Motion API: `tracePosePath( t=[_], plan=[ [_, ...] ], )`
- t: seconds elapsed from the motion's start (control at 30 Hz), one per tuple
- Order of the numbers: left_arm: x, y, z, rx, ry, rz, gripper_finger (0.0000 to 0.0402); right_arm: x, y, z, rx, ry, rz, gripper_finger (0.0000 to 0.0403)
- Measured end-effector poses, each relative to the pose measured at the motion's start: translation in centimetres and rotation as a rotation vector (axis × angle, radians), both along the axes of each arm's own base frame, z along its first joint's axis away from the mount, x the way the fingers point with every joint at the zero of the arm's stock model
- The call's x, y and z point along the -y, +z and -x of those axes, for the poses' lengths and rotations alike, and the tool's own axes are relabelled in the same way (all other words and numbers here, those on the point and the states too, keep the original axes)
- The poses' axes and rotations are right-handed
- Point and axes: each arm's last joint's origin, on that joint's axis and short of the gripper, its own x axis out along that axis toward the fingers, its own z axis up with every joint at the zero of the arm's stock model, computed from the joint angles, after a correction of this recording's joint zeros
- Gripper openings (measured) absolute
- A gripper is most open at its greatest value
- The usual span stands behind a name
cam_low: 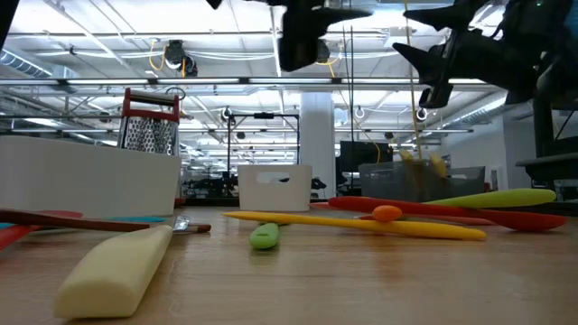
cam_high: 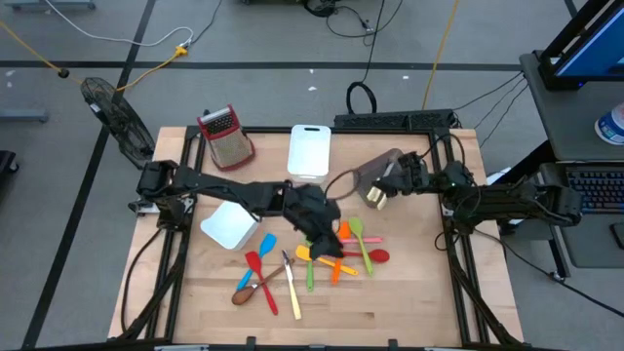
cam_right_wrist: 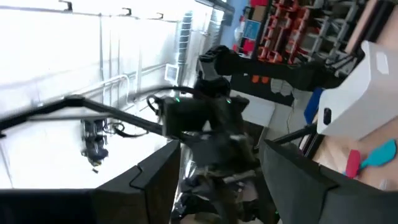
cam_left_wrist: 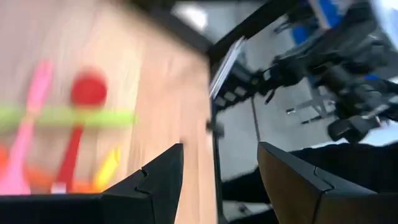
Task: Pick & Place Kitchen Items
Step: Put the yellow table knife into the black bin
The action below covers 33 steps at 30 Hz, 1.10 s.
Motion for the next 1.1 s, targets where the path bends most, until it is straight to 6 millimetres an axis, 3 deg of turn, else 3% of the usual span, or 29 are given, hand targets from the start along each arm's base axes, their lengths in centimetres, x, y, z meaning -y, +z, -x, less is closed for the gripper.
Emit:
tracePosePath(
  t=[0.27,0.4,0.57,0.8,1.1],
  plan=[
    [3.3,-2.4,2.1,-0.457,0.319,0.133,0.0209,-0.2,0.5,0.3,0.035,-0.015,0.058,0.0215],
    [5.1,-3.0,3.2,-0.603,0.449,0.183,0.0209,-0.2,0.5,0.4,0.042,-0.016,0.095,0.0215],
    [7.8,-2.9,3.9,-0.578,0.472,0.170,0.0209,-0.4,0.5,0.4,0.041,0.023,0.158,0.0215],
    [10.9,-2.6,4.6,-0.533,0.468,0.203,0.0209,-0.9,0.9,0.9,0.103,0.084,0.377,0.0215],
    [11.7,-3.5,6.0,-0.676,0.663,0.238,0.0209,-2.2,2.4,2.1,0.234,0.096,0.521,0.0209]
  ],
)
